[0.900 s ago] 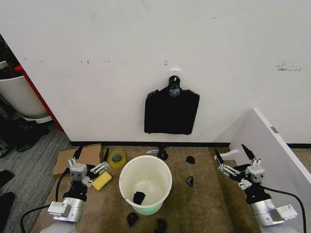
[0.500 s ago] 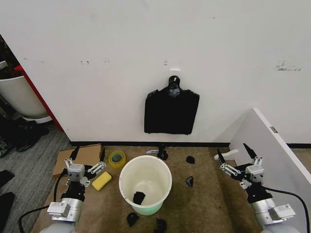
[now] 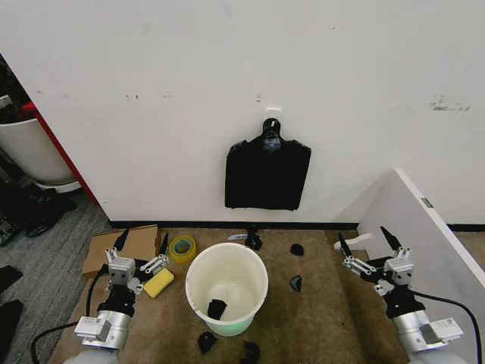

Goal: Place the garbage bag over the trash bin.

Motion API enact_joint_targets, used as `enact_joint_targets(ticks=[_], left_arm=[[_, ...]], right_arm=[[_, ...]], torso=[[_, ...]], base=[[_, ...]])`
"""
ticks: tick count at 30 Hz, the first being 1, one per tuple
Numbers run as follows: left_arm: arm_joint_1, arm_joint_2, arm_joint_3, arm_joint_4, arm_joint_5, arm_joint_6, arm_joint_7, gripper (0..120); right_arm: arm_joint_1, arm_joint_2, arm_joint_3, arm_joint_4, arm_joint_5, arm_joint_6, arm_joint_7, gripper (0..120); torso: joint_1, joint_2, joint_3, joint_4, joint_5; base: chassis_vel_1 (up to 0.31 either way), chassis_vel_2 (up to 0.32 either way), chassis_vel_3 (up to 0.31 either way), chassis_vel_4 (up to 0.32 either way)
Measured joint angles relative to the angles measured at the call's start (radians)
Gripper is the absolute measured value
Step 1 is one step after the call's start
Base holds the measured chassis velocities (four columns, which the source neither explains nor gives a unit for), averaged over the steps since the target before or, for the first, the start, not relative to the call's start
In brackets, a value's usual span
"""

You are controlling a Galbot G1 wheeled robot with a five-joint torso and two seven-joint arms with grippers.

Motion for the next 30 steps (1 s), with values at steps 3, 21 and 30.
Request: enact_joint_targets(ticks=[3,21,30], left_arm=[[-0.005,0.000,-0.003,0.006,-0.013,-0.002,-0.002,98],[-0.002,0.037,-0.025,0.023,-0.057,-0.019,0.016,98],[0.043,0.049,-0.036,0.013,-0.054,-0.071,0.061,99]], right_arm=[[0.040,-0.010,-0.024,-0.022,0.119,-0.051,-0.017,100],[0.457,-0.159,-0.265,-0.233,0.670,-0.308,-0.066,100],[0.744,-0.123,-0.407,-0.439,0.885,-0.335,-0.049,100]], torso=[[0.000,0.000,0.000,0.0001,0.0002],[0.000,0.000,0.000,0.0000,0.0004],[0.000,0.000,0.000,0.0000,0.0000]], base=[[0.000,0.000,0.000,0.000],[0.000,0.000,0.000,0.000],[0.000,0.000,0.000,0.000]])
